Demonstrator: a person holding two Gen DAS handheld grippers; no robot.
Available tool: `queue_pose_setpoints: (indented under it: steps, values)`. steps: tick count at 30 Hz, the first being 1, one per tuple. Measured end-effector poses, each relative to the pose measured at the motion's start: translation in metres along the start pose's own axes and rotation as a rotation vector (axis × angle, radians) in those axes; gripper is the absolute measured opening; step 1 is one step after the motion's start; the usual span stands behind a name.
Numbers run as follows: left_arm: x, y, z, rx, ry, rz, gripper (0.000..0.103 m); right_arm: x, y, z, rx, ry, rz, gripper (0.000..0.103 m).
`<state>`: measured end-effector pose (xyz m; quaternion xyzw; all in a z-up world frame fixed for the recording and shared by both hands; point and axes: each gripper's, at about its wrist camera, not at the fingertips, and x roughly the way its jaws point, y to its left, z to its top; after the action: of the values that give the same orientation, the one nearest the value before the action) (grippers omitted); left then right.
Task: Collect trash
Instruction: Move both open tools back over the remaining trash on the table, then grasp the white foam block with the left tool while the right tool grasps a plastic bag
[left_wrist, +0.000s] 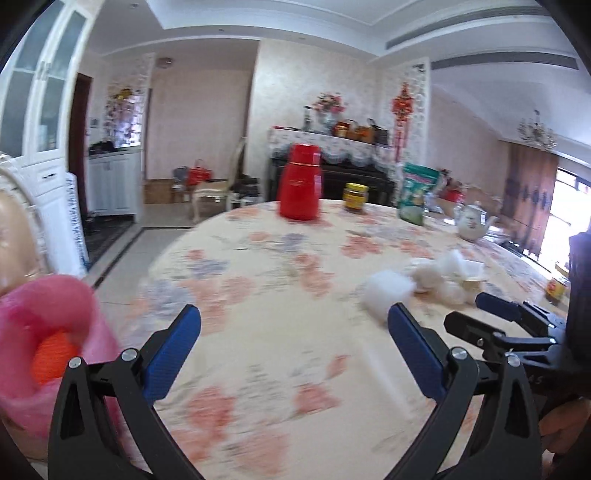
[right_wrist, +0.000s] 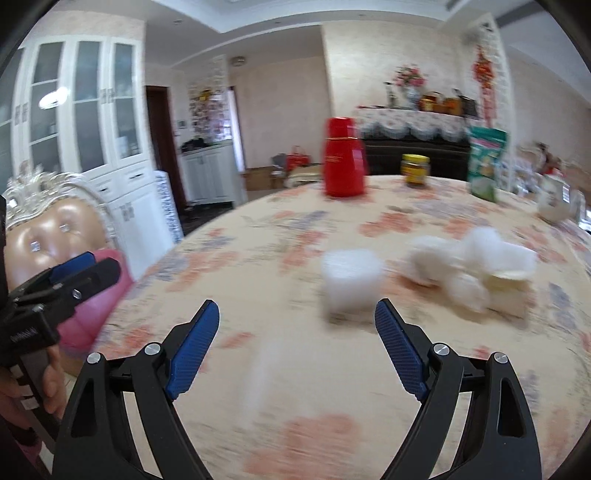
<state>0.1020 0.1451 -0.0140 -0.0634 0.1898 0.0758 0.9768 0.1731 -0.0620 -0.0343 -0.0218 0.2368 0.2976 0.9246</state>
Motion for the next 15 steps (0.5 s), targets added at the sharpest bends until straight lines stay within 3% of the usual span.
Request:
queue_pose_setpoints:
  steps: [8,15]
  values:
    - [0.06,-0.068,0.011,0.009,0.063,-0.066,0.098,-0.002,-0.079,0.001,0.035,0.003,-0.118,0.082]
    - [0.132,-0.104,0.013,0.001,0.15,-0.031,0.098,0.012,-0.132,0.008,0.079,0.014,-0.15,0.081]
